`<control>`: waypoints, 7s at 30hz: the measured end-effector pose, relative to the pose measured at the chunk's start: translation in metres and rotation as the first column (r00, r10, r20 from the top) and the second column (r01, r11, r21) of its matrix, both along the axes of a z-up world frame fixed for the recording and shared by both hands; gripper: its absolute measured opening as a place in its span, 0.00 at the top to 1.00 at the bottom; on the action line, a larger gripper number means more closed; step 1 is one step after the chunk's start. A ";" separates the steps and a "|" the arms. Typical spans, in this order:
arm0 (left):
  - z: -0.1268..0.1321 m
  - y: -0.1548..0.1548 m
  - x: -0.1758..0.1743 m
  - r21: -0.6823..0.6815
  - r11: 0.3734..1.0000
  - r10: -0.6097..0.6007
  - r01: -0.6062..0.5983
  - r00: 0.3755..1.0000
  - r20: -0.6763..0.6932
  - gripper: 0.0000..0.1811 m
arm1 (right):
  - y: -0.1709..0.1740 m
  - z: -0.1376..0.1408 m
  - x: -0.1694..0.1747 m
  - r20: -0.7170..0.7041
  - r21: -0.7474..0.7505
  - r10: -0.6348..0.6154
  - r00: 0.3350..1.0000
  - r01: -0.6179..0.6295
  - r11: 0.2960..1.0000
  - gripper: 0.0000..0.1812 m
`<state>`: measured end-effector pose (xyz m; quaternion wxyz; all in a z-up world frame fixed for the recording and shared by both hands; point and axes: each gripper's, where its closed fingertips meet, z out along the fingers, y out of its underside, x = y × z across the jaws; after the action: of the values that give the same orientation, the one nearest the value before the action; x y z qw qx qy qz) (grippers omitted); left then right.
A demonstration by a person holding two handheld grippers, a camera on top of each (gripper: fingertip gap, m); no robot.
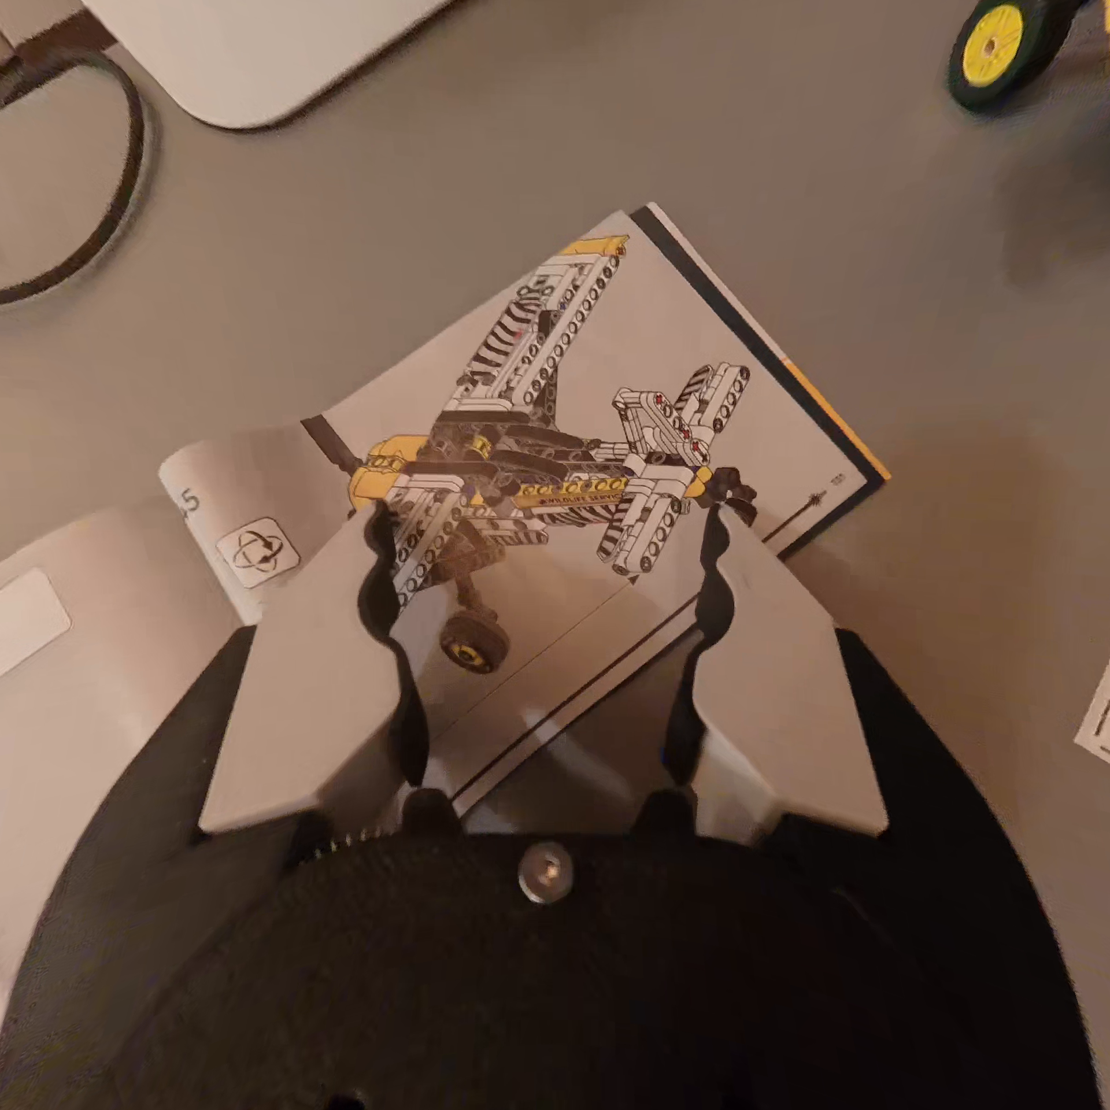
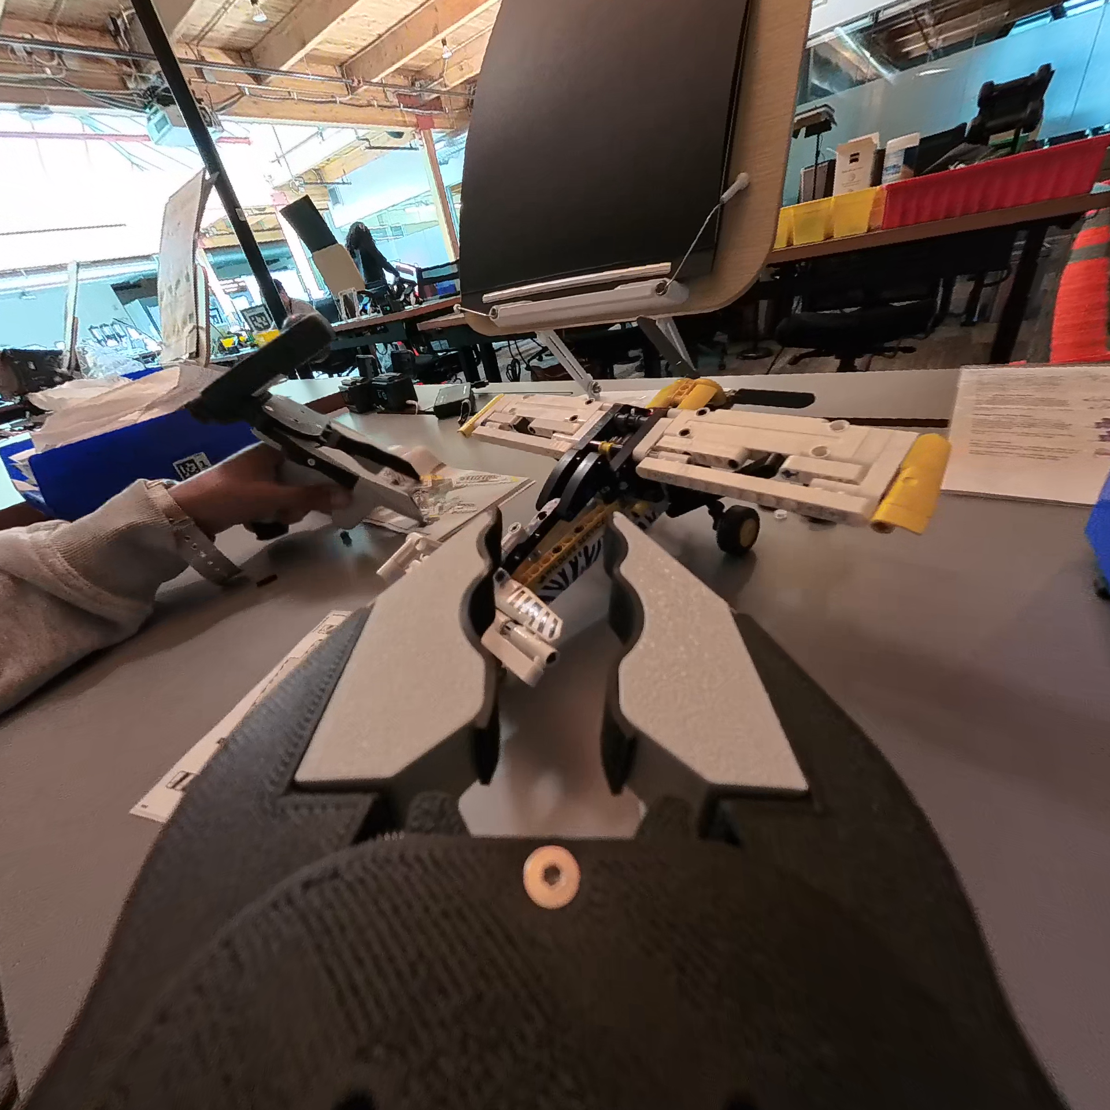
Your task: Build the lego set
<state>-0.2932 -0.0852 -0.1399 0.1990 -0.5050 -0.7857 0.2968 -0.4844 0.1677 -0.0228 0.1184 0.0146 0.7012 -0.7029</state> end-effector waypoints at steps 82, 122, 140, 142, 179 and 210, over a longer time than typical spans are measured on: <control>0.002 0.013 -0.029 -0.029 0.998 -0.049 0.048 0.999 -0.023 0.55 | 0.004 0.004 -0.005 0.165 -0.040 0.041 0.985 -0.035 0.999 0.78; 0.085 -0.020 0.027 0.272 0.957 0.073 0.095 0.833 -0.549 0.93 | 0.004 0.004 -0.004 0.180 -0.043 0.052 0.982 -0.045 0.998 0.78; 0.132 -0.111 0.214 0.298 0.939 0.342 -0.168 0.512 -0.788 0.73 | 0.002 0.002 -0.004 0.186 -0.026 0.052 0.981 -0.048 0.998 0.77; 0.129 -0.110 0.208 0.280 0.944 0.330 -0.176 0.546 -0.770 0.73 | 0.001 0.002 -0.004 0.187 -0.024 0.050 0.981 -0.046 0.999 0.77; 0.107 -0.101 0.188 0.000 0.966 0.206 -0.258 0.773 -0.600 0.75 | 0.004 -0.003 0.016 -0.142 0.003 -0.131 0.981 0.133 0.991 0.80; 0.101 -0.064 0.173 -0.186 0.953 0.071 -0.237 0.776 -0.626 0.62 | 0.048 0.019 0.029 -0.180 -0.203 -0.336 0.925 0.299 0.932 0.79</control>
<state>-0.1203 -0.1497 -0.0388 0.3510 -0.3361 -0.6726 0.5581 -0.4557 0.2158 -0.0034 -0.0718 0.0431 0.6347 -0.7682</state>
